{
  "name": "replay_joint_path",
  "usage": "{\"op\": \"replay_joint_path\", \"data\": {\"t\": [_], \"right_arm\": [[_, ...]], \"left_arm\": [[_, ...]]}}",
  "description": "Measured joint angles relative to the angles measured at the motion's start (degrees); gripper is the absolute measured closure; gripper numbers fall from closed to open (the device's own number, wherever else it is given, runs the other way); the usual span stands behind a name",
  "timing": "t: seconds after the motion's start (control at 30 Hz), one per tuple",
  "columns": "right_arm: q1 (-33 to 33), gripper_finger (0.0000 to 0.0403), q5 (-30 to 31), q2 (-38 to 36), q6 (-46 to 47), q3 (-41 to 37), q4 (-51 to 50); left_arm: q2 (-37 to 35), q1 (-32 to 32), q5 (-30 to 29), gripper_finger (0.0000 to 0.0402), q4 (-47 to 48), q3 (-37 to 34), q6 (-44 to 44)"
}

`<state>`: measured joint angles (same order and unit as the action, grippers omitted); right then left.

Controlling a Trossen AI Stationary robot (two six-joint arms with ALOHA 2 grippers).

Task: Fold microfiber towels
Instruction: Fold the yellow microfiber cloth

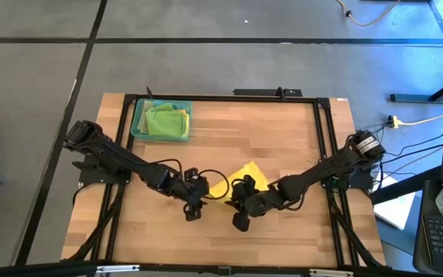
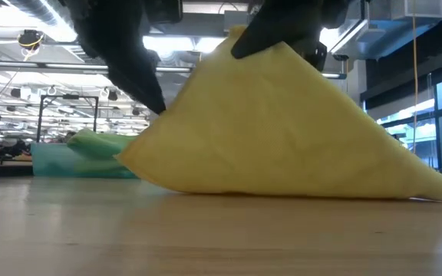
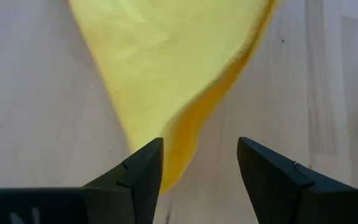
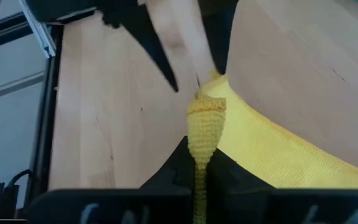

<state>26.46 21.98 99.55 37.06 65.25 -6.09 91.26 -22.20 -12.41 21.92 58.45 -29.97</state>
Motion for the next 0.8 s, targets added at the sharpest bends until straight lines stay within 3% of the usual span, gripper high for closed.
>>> {"op": "replay_joint_path", "data": {"t": [0.27,0.5,0.8], "right_arm": [[0.05,0.0394,-0.04,-0.24,-0.02,0.0,-0.07],[0.05,0.0393,-0.09,-0.24,-0.04,0.0,-0.05],[0.05,0.0392,-1.09,-0.24,-0.07,0.0,-0.08]], "left_arm": [[-3.4,-0.02,-2.23,0.0206,1.82,-0.02,0.38],[1.04,-1.39,-0.11,0.0207,-1.77,-0.02,0.51],[3.26,-0.42,-3.36,0.0207,-3.33,-0.02,-2.53]]}}
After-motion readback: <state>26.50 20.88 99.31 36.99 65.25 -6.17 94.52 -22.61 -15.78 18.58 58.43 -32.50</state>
